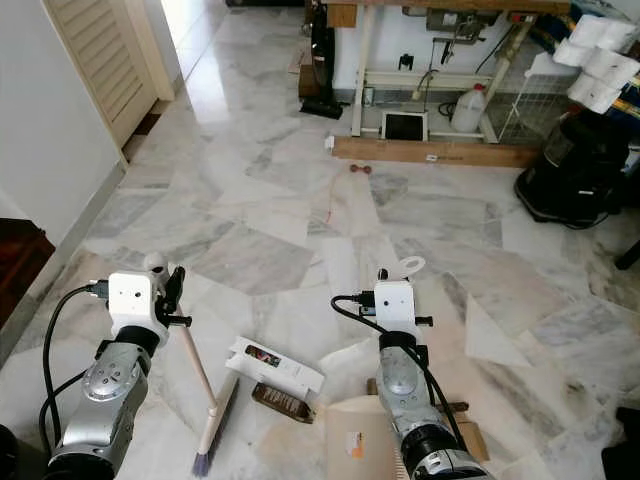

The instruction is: Sweep floor

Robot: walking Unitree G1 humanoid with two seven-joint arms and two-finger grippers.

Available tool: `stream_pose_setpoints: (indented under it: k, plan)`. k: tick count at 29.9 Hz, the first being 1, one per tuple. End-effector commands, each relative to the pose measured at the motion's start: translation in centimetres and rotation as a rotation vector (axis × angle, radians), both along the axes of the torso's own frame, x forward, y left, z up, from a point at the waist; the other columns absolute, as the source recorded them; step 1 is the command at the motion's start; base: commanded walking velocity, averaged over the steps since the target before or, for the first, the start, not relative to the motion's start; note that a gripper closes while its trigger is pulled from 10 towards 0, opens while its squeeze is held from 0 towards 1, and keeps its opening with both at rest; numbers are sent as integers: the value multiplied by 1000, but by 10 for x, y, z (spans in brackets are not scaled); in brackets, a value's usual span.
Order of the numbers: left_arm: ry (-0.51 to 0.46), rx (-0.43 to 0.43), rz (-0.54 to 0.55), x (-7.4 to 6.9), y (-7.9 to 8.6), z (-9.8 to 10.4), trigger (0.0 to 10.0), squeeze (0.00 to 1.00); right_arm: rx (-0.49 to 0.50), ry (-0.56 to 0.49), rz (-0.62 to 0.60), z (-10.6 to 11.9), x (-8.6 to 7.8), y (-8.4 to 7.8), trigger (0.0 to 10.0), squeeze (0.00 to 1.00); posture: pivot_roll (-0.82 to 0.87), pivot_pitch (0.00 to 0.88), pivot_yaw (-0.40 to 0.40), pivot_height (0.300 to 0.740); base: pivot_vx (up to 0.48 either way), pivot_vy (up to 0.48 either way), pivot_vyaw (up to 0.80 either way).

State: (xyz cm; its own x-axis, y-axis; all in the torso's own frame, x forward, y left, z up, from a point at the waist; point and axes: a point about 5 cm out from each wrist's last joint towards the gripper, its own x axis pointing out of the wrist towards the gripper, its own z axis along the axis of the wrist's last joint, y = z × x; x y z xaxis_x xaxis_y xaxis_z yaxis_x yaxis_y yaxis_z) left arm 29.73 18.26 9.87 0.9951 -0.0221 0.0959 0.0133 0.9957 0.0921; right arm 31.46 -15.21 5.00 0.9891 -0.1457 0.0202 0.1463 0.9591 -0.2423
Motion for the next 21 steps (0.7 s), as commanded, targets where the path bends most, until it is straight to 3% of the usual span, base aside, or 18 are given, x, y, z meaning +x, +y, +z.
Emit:
stream_pose_setpoints:
  k: [1, 11, 21]
  plan:
    - [-28, 15, 7, 1, 0, 7, 10000, 0, -14, 46, -12, -8, -4, -1, 10000, 0, 137, 130, 3, 740, 0, 0, 0]
    - [-32, 7, 8, 2, -1, 9, 10000, 0, -4, 41, -6, -5, 0, 5, 10000, 0, 146, 130, -1, 740, 0, 0, 0]
    - [-63, 65, 79, 8, 18, 19, 10000, 0, 11, 49, 7, -7, -2, 9, 10000, 0, 150, 133, 5, 740, 0, 0, 0]
